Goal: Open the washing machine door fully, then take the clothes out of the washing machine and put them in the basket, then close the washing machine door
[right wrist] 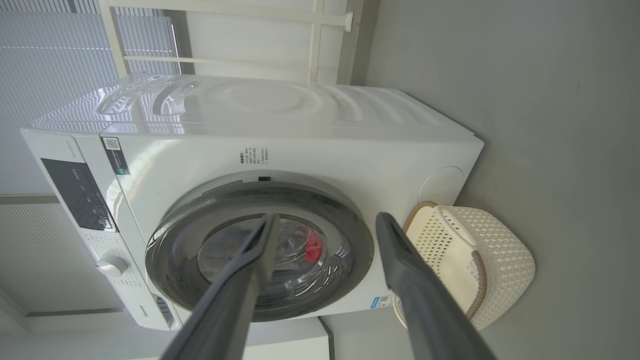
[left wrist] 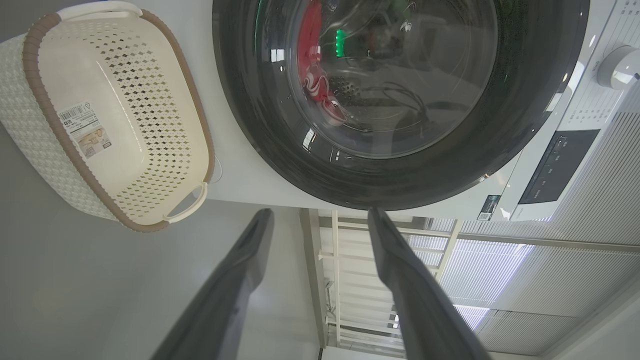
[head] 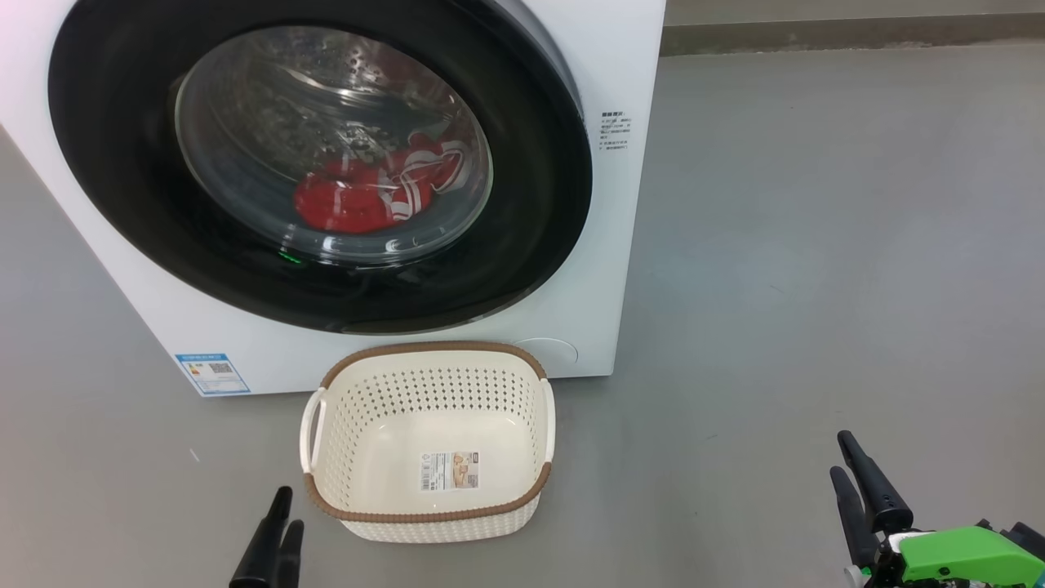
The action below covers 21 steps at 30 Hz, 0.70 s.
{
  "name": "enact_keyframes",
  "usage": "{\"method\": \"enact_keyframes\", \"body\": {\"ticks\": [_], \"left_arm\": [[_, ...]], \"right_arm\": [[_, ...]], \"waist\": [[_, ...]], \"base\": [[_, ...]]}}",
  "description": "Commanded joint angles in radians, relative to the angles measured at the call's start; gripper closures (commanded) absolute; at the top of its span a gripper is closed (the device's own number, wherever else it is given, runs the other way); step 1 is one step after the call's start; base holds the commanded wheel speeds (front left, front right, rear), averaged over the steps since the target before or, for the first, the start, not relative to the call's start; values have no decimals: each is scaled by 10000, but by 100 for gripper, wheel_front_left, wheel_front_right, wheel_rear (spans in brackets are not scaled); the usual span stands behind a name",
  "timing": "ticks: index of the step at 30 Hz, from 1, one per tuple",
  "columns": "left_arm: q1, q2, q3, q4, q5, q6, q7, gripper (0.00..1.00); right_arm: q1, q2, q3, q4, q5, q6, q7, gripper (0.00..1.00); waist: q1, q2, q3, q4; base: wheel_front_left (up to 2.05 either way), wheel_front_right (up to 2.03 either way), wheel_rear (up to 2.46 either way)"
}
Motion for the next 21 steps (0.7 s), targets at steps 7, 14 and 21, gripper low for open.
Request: {"method": "enact_keyframes", "body": {"ticks": [7, 14, 21], "left_arm": [[-523, 111, -222, -433, -32, -11, -266, 0], [-706, 205, -441, -506, 399, -16, -534, 0], [-885, 243, -587, -575, 1035, -21, -753, 0]], "right_arm": [[-556, -140, 321, -342, -19, 10, -248, 0], [-739, -194, 564, -378, -282, 14, -500, 0], [-938, -256, 809, -350, -731, 19, -729, 0]], "waist": [[-5, -1, 37, -2], [-6, -1, 60, -7], [-6, -1, 83, -10]], "base": [[0, 0, 0], [0, 0, 0], [0, 0, 0]]}}
